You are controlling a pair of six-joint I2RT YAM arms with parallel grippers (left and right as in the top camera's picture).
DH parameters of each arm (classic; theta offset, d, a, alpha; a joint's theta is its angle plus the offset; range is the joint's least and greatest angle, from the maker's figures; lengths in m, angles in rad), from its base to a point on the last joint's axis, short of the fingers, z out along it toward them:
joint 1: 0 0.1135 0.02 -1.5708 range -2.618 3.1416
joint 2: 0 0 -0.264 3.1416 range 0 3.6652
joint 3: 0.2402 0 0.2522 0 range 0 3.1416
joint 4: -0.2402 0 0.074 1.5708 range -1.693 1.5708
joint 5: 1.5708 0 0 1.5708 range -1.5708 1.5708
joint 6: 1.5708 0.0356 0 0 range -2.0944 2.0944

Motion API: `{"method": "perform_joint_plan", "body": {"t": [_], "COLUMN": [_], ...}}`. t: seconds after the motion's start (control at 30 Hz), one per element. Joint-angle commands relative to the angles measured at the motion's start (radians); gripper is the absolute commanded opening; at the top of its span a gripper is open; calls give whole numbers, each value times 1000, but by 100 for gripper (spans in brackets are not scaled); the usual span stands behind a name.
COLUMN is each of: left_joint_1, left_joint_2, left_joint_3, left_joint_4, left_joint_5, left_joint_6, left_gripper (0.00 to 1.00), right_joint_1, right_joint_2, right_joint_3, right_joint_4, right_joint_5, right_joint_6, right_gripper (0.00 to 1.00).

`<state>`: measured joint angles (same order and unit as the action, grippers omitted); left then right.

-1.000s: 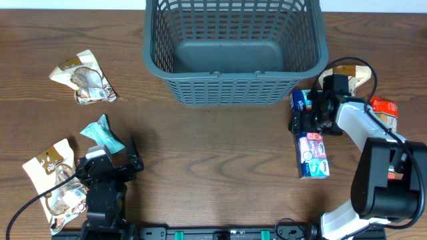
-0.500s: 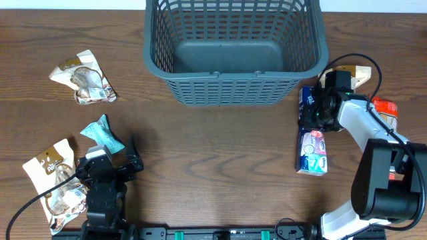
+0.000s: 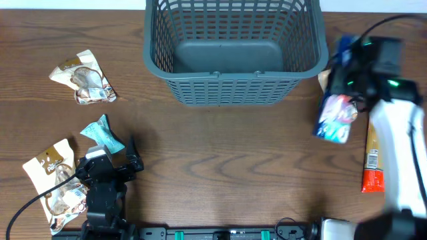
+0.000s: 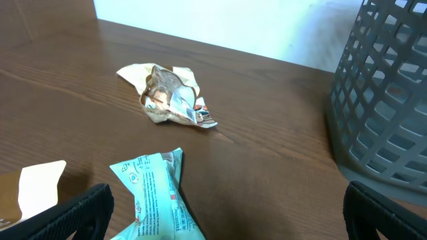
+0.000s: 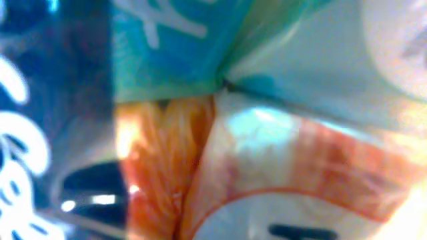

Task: Pack container
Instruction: 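Lift the tissue box with the right gripper and drop it into the basket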

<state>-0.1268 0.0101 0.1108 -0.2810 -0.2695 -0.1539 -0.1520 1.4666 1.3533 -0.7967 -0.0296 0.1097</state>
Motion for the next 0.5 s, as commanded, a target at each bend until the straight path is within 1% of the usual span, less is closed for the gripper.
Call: {"method": "perform_joint_plan", "body": {"t": [0.0, 0.1, 0.17, 0.27, 0.37, 0.47], "left_joint_1": [4, 4, 4, 4, 4, 4], "left_joint_2": [-6, -6, -6, -6, -6, -6], "left_joint_3": [11, 11, 11, 11, 11, 11], "left_joint_4": [-11, -11, -11, -11, -11, -11], "left_joint_5": [-12, -12, -12, -12, -12, -12], "left_joint_6": [-1, -1, -1, -1, -1, -1], "left_gripper": [99, 99, 99, 98, 99, 99], "right_joint_1": [-25, -32, -29, -15, 18, 62], "right_joint_2": [-101, -179, -225, -286, -332, -357], "right_joint_3": [54, 75, 85, 103, 134, 174], "right_joint_4": [-6, 0, 17, 66, 121, 196], "right_joint_5": [77, 85, 47, -143, -290, -394], "right_joint_6": [43, 6, -56, -220, -332, -441], "right_gripper": [1, 1, 1, 1, 1, 1]}}
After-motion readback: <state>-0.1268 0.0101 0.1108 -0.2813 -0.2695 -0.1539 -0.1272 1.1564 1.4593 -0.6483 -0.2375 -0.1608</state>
